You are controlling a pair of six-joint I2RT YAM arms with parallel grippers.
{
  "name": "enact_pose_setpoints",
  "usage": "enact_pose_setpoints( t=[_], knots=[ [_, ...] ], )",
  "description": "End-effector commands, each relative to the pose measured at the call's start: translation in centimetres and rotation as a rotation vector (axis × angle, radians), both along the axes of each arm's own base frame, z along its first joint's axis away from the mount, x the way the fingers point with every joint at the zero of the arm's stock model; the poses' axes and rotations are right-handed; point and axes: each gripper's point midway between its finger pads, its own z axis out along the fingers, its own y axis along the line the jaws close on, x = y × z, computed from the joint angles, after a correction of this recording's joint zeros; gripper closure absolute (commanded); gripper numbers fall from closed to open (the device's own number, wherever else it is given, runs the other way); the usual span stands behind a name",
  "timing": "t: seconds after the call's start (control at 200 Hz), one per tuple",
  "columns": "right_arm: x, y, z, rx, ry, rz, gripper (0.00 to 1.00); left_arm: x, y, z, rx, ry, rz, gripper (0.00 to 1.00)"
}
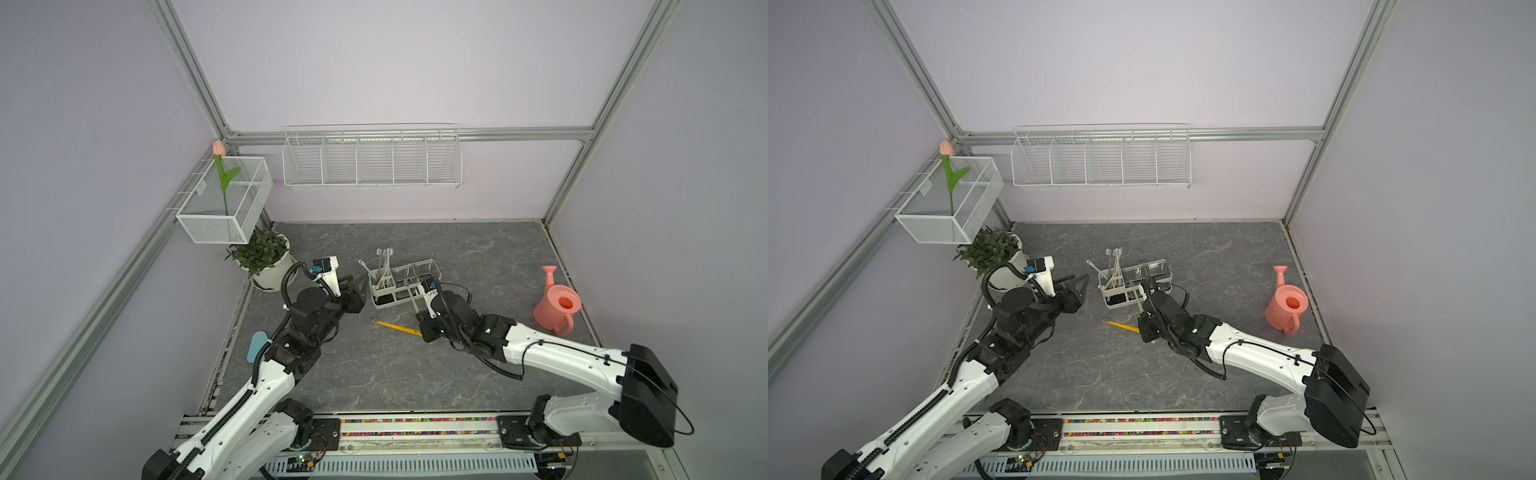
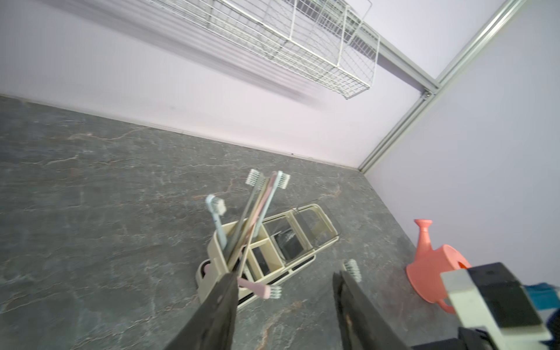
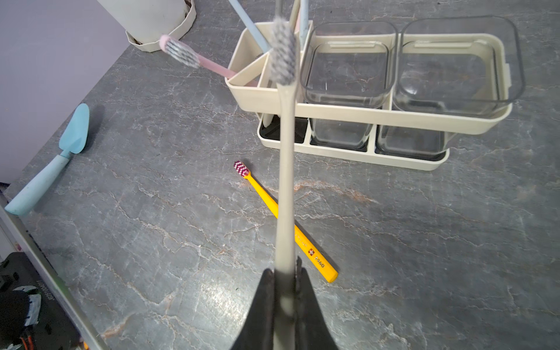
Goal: Place the toothbrush into the toothbrush holder
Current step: Pick up the toothbrush from the center of the board.
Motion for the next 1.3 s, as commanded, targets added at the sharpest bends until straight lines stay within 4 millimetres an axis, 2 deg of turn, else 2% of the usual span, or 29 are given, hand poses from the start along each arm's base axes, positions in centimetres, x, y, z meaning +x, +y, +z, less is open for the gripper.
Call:
enact_pose_setpoints(
  t=[0.0, 0.11, 0.37, 0.63, 1.07, 1.294],
  knots=[
    [0.2, -0.6, 0.2, 0.001, -0.022, 0.002, 0.93, -0.5, -1.9, 1.0, -0.035, 0.03, -0.102, 0.46],
    [0.4, -0.8, 0.8, 0.015, -0.038, -0.003, 0.93, -0.2, -2.9, 1.0, -0.034, 0.029, -0.143, 0.45],
    [1.1, -0.5, 2.8, 0.062, -0.091, -0.006, 0.93, -0.4, -8.0, -0.1, 0.003, 0.052, -0.403, 0.46],
    [1.4, -0.7, 4.3, 0.082, -0.119, -0.01, 0.93, -1.5, -11.9, -0.4, 0.12, 0.015, -0.527, 0.46],
    [1.4, -2.3, 6.7, 0.102, -0.187, -0.034, 0.93, -0.5, -12.8, -1.3, 0.129, 0.052, -0.523, 0.45],
    [1.3, -2.5, 7.0, 0.108, -0.196, -0.033, 0.93, -0.3, -13.8, -0.7, 0.071, 0.029, -0.553, 0.45]
  ],
)
